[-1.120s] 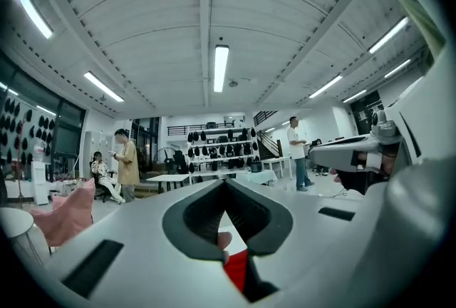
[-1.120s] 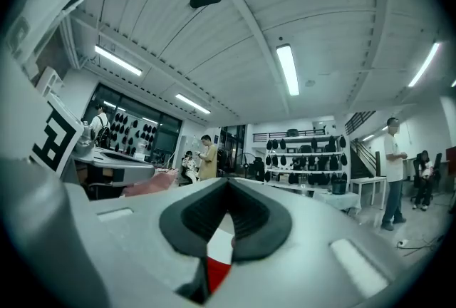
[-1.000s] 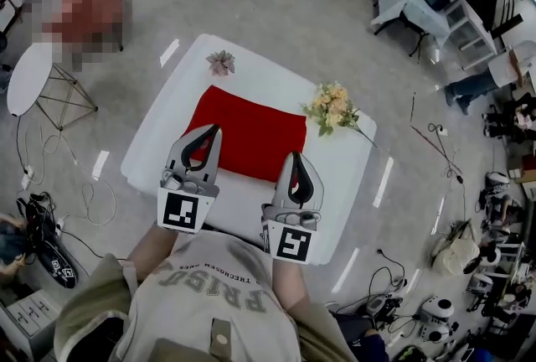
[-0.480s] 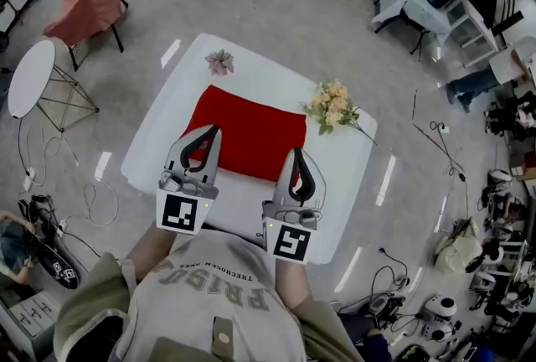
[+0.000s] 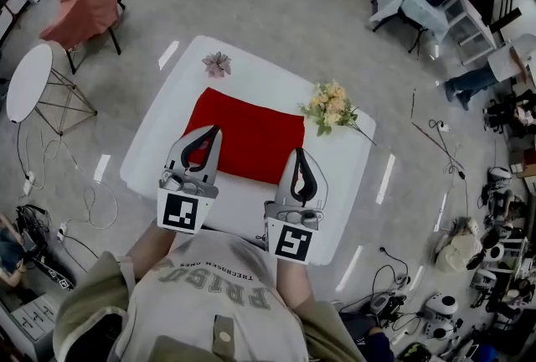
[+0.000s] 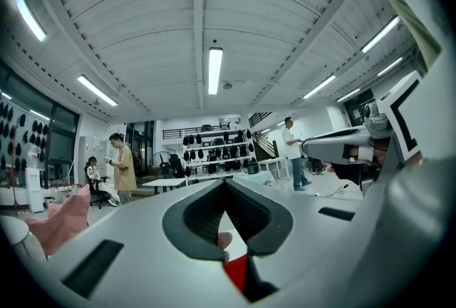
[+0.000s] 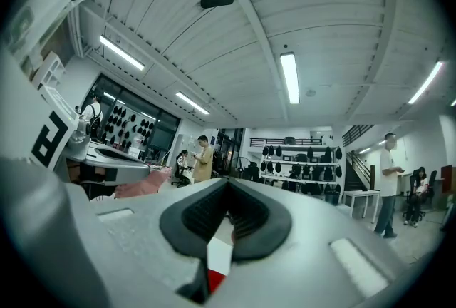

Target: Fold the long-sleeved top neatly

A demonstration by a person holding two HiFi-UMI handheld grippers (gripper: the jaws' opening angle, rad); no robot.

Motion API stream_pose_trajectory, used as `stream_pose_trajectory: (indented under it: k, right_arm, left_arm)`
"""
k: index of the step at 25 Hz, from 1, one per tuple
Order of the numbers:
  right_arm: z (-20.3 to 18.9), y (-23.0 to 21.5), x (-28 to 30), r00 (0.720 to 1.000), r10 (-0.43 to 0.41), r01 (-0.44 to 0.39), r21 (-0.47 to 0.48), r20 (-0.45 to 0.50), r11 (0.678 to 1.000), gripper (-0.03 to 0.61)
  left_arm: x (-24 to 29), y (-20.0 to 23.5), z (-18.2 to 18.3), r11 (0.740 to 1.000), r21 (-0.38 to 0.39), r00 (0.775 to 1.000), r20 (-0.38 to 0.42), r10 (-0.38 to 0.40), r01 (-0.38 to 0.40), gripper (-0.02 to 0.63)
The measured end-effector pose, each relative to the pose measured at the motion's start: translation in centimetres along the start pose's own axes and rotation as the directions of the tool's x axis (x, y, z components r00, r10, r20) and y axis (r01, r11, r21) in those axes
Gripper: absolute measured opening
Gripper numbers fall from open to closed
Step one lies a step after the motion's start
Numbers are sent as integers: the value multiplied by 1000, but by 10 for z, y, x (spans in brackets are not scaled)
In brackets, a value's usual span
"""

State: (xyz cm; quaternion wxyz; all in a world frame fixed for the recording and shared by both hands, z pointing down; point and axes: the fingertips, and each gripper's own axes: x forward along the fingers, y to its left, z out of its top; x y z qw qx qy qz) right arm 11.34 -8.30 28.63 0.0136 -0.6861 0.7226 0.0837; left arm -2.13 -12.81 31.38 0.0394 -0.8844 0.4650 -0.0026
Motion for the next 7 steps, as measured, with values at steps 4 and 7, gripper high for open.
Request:
stream_pose_trajectory:
  k: [4,7]
  right_arm:
    - [-1,0,4,1000,1,-1,-2,-2,1000,0]
    - [-1,-2,9,1000,3,-3,-6,-2,1000,0]
  left_arm:
    - [5,4,-3,1000,-1,1000,-9,3,-3,11]
    - [10,6,-5,1000,-2,1000,-11,5,-5,11]
